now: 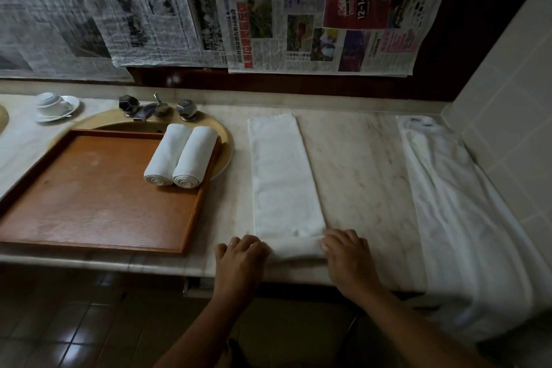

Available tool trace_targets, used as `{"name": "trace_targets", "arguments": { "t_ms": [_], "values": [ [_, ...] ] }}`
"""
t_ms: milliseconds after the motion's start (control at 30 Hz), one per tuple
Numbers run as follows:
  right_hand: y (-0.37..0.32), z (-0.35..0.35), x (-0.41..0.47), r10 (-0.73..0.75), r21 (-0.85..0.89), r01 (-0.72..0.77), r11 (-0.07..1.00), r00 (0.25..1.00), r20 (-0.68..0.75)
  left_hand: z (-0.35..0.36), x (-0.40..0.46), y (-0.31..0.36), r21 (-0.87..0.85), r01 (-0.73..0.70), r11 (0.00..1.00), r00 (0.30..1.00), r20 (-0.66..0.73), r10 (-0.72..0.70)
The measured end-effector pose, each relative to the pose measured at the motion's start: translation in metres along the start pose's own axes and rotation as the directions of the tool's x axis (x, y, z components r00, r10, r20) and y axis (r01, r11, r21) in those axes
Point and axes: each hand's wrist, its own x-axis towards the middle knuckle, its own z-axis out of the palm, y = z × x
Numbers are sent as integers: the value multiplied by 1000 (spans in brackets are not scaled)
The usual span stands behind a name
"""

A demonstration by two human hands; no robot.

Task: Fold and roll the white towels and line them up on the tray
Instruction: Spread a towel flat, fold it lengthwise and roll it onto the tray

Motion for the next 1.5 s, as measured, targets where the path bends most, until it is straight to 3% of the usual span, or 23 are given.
{"name": "trace_targets", "arguments": {
  "t_ms": [100, 200, 267, 433, 533, 667, 767, 867, 1000, 1133, 1200, 1300, 1500],
  "values": [
    [9, 0, -8, 58, 171, -76, 982, 992, 110, 2, -13, -9, 10, 4, 1000, 996, 85, -4],
    [8, -7, -7, 187, 389, -256, 885, 960, 207, -1, -14, -4, -110, 137, 984, 981, 156, -119],
    [5, -14, 1, 271, 444, -373, 815, 922, 277, -4, -8, 0, -183, 240, 954, 961, 186, -206],
    [1, -25, 31, 314, 415, -486, 769, 853, 417, -9, 12, -2, -179, 407, 896, 875, 357, -327],
    [-2, -22, 49, 408, 323, -568, 757, 797, 445, -11, 20, -2, -89, 399, 913, 854, 399, -334],
    [-3, -21, 51, 370, 137, -411, 901, 895, 250, -11, 22, 0, -16, 287, 958, 941, 193, -279],
    [-3, -12, 32, 170, -7, -170, 985, 985, 28, -4, 17, -2, 4, 153, 988, 985, 87, -152],
    [0, -2, 8, 27, 21, -25, 999, 995, -98, -4, 7, -5, 42, 29, 999, 997, 63, -32],
    [11, 2, -7, 41, 171, -49, 984, 998, 45, -3, -8, -6, -13, 48, 999, 991, 123, -47],
    [10, -7, -5, 218, 360, -271, 893, 959, 181, -9, -6, 4, -278, 277, 920, 950, 224, -218],
    [8, -12, 3, 284, 363, -368, 856, 922, 264, -9, -4, 3, -355, 379, 855, 914, 286, -287],
    [8, -17, 21, 323, 319, -461, 828, 857, 401, -5, -2, -2, -406, 422, 811, 898, 311, -312],
    [0, -27, 63, 414, 208, -606, 768, 717, 561, -5, 13, -2, -323, 499, 804, 860, 302, -412]
  ]
}}
